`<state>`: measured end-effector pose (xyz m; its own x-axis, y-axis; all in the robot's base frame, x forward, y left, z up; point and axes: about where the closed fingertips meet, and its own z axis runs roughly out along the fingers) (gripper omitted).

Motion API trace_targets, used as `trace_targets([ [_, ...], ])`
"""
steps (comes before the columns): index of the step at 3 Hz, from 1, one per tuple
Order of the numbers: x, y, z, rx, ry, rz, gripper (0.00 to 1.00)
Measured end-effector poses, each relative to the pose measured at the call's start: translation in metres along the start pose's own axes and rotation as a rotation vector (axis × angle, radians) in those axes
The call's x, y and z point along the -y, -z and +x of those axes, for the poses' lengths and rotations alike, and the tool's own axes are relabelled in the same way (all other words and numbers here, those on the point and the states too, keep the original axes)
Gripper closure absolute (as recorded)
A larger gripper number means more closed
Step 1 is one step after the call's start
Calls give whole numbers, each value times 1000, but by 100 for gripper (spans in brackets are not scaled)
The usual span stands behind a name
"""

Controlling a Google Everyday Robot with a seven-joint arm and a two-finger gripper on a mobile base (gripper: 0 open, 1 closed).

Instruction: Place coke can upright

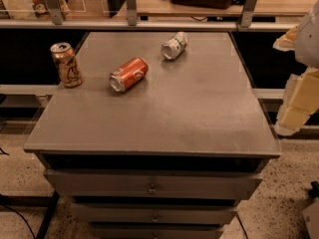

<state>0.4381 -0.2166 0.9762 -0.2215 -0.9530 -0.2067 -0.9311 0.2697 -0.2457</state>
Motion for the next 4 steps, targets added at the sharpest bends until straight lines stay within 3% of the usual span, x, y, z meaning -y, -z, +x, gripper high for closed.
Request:
trace_targets([
  [1,1,1,-1,1,4,5,0],
  [2,24,4,-23,11,91,50,0],
  [3,58,1,-57,7,220,93,0],
  [4,83,-12,-105,-37,433,142,0],
])
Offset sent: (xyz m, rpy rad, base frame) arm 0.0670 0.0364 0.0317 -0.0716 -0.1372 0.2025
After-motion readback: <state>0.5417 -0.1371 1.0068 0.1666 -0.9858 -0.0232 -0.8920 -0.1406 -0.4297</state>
